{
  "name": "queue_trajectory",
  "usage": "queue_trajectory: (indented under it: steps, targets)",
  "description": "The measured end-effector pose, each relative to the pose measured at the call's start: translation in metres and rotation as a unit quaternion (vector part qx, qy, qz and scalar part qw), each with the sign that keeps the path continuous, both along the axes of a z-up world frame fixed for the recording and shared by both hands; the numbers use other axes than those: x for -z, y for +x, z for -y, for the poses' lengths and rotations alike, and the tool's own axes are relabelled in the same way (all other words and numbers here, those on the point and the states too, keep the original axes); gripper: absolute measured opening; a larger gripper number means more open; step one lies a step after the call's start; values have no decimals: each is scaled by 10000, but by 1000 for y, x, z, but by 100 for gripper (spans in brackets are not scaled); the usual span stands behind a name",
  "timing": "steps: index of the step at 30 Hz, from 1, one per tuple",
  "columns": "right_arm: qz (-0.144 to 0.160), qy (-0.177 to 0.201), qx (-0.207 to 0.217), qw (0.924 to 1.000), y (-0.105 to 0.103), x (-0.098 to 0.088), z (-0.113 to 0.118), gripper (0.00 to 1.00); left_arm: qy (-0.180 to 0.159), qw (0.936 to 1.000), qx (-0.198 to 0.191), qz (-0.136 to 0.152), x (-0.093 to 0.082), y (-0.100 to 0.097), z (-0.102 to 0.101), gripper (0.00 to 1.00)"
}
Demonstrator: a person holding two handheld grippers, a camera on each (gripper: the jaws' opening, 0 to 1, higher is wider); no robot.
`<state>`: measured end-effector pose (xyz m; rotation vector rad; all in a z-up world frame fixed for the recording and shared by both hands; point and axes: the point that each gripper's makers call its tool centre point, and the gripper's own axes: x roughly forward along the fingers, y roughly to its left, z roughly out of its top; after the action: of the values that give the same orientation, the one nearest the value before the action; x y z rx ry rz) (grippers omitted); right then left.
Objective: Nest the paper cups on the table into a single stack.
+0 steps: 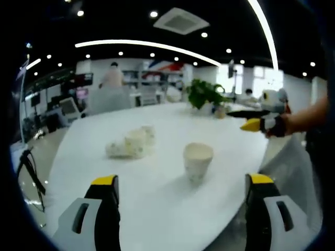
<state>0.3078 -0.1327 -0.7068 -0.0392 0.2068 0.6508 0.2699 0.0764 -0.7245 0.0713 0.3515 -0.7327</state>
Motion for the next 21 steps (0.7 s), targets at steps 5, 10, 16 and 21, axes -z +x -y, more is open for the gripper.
queue_trajectory:
  steps: [5,10,16,21]
  targets:
    - [161,-417,-23,9990,-10,10,-2,100,41,10000,-39,18,1,1,-1,99]
    - [213,-239,63,9995,-5,3,2,100,-40,10000,-81,-14,1,2,-3,99]
    - [200,-231,-8,9995,-8,5,-2,100,-256,9994,-210,75,-6,6,-8,99]
    - [159,-225,-16,9996,-8,8,-1,100,-255,9991,-331,23,0,15,-16,99]
